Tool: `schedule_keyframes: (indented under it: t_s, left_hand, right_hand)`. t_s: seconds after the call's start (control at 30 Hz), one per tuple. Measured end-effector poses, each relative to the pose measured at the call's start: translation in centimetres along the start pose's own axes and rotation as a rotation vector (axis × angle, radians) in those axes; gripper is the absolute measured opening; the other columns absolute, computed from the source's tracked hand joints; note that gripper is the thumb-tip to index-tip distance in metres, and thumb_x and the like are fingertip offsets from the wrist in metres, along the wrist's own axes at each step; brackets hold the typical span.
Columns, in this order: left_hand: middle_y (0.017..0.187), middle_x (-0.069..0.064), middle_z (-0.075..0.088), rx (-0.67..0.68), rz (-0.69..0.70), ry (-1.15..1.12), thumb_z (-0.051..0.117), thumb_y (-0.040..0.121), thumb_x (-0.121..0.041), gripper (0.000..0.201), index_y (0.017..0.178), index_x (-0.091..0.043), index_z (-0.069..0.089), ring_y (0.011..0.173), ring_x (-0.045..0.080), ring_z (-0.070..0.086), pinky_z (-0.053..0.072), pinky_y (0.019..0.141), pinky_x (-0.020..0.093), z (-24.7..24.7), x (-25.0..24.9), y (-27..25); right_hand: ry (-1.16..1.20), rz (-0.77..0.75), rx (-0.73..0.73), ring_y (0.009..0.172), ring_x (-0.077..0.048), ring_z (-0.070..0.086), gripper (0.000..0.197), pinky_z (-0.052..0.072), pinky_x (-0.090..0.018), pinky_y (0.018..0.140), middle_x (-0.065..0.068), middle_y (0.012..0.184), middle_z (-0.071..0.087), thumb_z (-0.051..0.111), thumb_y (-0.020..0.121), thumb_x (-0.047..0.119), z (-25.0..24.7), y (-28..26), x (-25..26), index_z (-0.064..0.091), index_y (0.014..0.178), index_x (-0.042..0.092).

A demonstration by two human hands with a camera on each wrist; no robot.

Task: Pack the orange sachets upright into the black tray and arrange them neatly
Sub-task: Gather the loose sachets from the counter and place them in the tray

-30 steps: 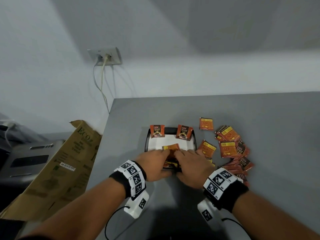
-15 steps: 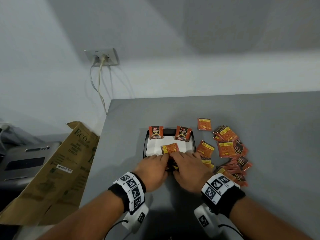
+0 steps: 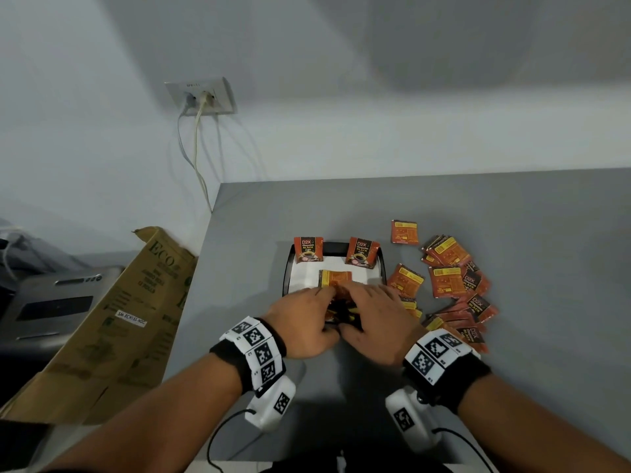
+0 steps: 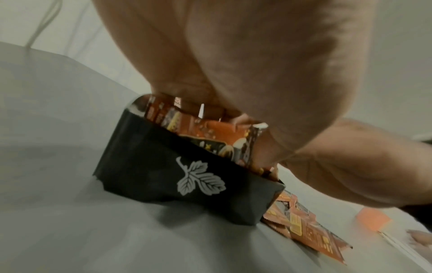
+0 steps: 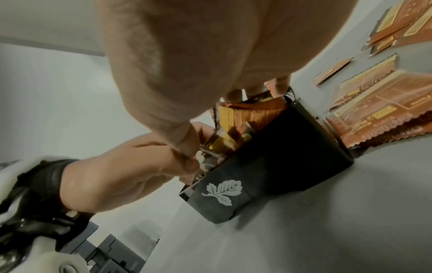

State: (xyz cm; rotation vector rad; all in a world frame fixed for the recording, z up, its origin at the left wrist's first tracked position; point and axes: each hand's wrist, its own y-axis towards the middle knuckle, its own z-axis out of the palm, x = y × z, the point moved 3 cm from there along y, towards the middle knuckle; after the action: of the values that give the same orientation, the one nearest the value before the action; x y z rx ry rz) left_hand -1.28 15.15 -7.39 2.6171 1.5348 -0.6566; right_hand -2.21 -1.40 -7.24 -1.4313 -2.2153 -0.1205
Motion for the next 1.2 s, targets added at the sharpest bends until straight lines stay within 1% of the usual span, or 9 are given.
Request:
schedule_keyframes:
  t_s: [0.17,0.33,0.47,0.57,0.63,0.73,0.87,1.03,1.2]
  left_hand:
    - [0.115,-0.001,0.066,-0.033,0.035,0.098,0.049,0.085,-0.055,0.059,0.134,-0.021,0.047,0.098,0.019,0.063,0.051,0.082,0.03,0.3,0.3,0.0]
    - [0.122,-0.002,0.065,-0.065,0.031,0.048,0.054,0.083,-0.061,0.067,0.138,-0.022,0.047,0.104,0.017,0.062,0.053,0.088,0.03,0.1,0.0,0.0]
    - [0.119,-0.001,0.066,-0.023,0.006,-0.043,0.05,0.08,-0.057,0.066,0.137,-0.024,0.047,0.102,0.019,0.062,0.055,0.087,0.037,-1.0,-0.3,0.4]
    - [0.116,-0.001,0.066,0.043,-0.036,-0.153,0.049,0.081,-0.046,0.056,0.134,-0.026,0.047,0.099,0.019,0.062,0.055,0.085,0.04,-1.4,-0.4,0.9]
    - [0.113,-0.002,0.066,0.078,-0.049,-0.208,0.051,0.081,-0.041,0.051,0.129,-0.026,0.049,0.097,0.017,0.063,0.055,0.085,0.041,-1.3,-0.5,1.2]
    - [0.11,-0.006,0.061,0.1,-0.033,-0.177,0.054,0.075,-0.048,0.053,0.123,-0.026,0.053,0.097,0.014,0.059,0.055,0.086,0.04,-1.1,-0.6,1.5]
    - [0.114,-0.004,0.06,0.115,-0.044,0.036,0.06,0.074,-0.05,0.061,0.129,-0.025,0.051,0.098,0.017,0.061,0.057,0.082,0.038,-0.8,0.0,1.2]
    - [0.105,0.001,0.067,0.154,-0.118,0.084,0.055,0.08,-0.043,0.049,0.125,-0.024,0.05,0.087,0.02,0.065,0.059,0.074,0.039,-1.1,1.2,0.8]
    - [0.103,0.005,0.067,0.153,-0.143,0.076,0.051,0.086,-0.03,0.034,0.119,-0.02,0.054,0.086,0.024,0.064,0.057,0.073,0.039,-1.4,1.4,1.0]
  right_hand:
    - [-0.06,0.006,0.045,0.138,-0.021,0.04,0.07,0.01,-0.043,0.124,0.002,0.147,0.048,0.045,0.091,0.056,0.0,-0.1,-0.7,0.022,0.151,0.027]
    - [-0.018,0.023,0.055,0.143,-0.019,0.036,0.083,0.003,-0.047,0.125,0.002,0.151,0.044,0.052,0.09,0.055,-0.6,-0.3,-1.2,0.009,0.155,0.026]
    - [0.013,-0.008,-0.011,0.138,-0.016,0.04,0.07,0.01,-0.043,0.123,0.005,0.145,0.049,0.05,0.09,0.053,-1.5,-0.3,-1.4,0.027,0.151,0.027]
    - [0.009,-0.045,-0.057,0.121,-0.013,0.048,0.045,0.027,-0.04,0.115,0.009,0.127,0.058,0.051,0.092,0.046,-1.8,-0.4,-1.5,0.05,0.134,0.029]
    - [-0.012,-0.042,-0.041,0.112,-0.014,0.05,0.032,0.033,-0.042,0.109,0.008,0.117,0.06,0.053,0.094,0.037,-1.8,-0.5,-1.5,0.056,0.124,0.028]
    - [-0.007,-0.036,-0.02,0.113,-0.015,0.049,0.034,0.033,-0.043,0.108,0.007,0.119,0.06,0.054,0.095,0.036,-1.7,-0.5,-1.5,0.054,0.129,0.029]
    - [-0.126,-0.02,0.086,0.125,-0.021,0.047,0.062,0.028,-0.043,0.112,0.003,0.134,0.056,0.056,0.091,0.051,-1.6,-0.4,-1.1,0.036,0.145,0.026]
    - [-0.195,-0.008,0.076,0.11,-0.019,0.054,0.039,0.037,-0.042,0.105,0.002,0.119,0.059,0.05,0.094,0.048,-1.3,0.9,-0.7,0.05,0.126,0.025]
    - [-0.246,0.009,0.124,0.1,-0.023,0.058,0.028,0.04,-0.042,0.099,-0.003,0.113,0.06,0.047,0.097,0.036,-0.9,2.1,0.0,0.05,0.12,0.022]
